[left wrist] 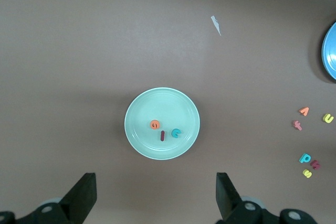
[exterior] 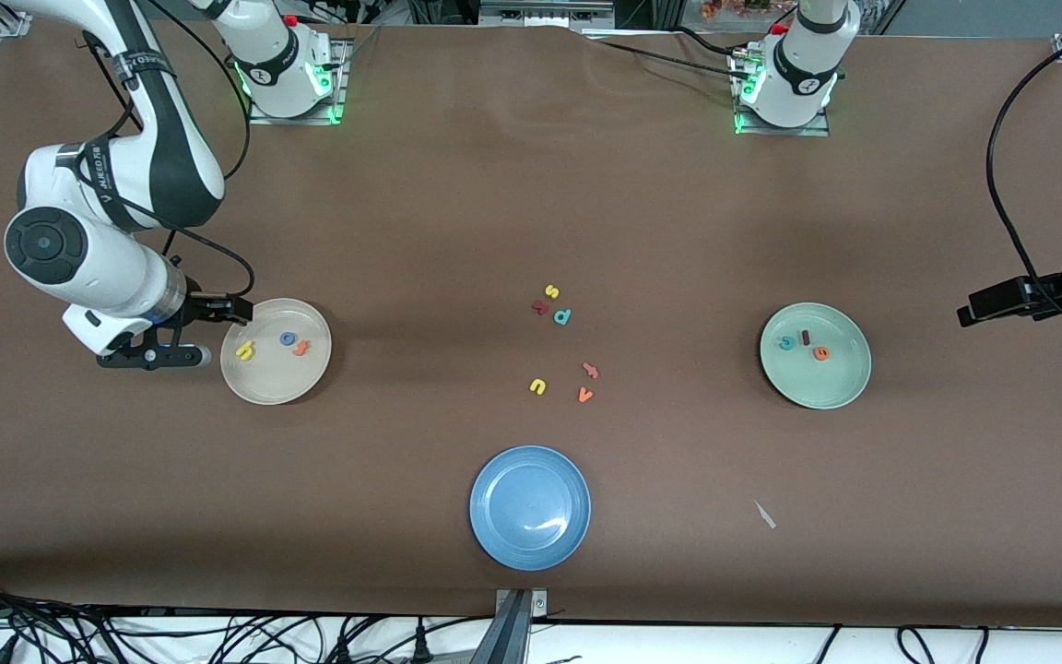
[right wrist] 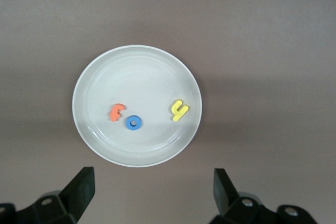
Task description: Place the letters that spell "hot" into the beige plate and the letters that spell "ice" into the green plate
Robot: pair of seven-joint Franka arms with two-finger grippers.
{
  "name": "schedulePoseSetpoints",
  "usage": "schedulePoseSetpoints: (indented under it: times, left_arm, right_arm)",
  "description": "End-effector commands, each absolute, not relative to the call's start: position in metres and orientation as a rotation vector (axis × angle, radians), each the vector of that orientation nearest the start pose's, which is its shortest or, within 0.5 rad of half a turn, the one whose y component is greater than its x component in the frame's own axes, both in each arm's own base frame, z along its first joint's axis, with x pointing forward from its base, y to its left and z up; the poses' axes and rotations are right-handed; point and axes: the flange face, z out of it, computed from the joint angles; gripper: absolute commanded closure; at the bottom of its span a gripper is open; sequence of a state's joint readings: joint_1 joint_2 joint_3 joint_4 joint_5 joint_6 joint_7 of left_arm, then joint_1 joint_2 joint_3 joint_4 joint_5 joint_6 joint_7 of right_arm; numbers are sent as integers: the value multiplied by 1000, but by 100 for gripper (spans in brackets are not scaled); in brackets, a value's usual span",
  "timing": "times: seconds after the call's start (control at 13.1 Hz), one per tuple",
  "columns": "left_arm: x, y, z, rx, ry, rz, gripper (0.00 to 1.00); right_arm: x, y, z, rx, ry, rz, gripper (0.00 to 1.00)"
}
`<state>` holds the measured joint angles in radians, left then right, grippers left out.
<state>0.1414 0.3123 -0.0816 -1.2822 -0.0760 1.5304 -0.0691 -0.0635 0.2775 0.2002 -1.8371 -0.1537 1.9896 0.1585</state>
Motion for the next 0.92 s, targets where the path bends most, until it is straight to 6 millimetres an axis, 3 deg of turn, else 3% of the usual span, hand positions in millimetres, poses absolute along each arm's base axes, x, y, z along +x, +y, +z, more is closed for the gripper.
schedulePoseSetpoints:
  times: [0.0,0.31,0.38,0.46,0.61,0.84]
  left_arm:
    - [636,38,574,-3215,-172,84,0]
    - [636,38,574,-3215,-172,84,0]
    - [636,38,574,-3215,-172,84,0]
    - [636,38,574,-3215,-172,84,0]
    - [636,38,574,-3215,-172,84,0]
    - [636,38,574,-3215,-172,82,0]
  right_arm:
    - [605,69,413,-3193,-72,99,0]
    - [589,72,490,-3156,-100,114,0]
    - [588,65,508,-3142,-156,133,0]
    - [587,44,524,-3129,-155,145,0]
    - [585,19,542,-3072,-123,156,0]
    - [585,26,558,-3081,-133,141,0]
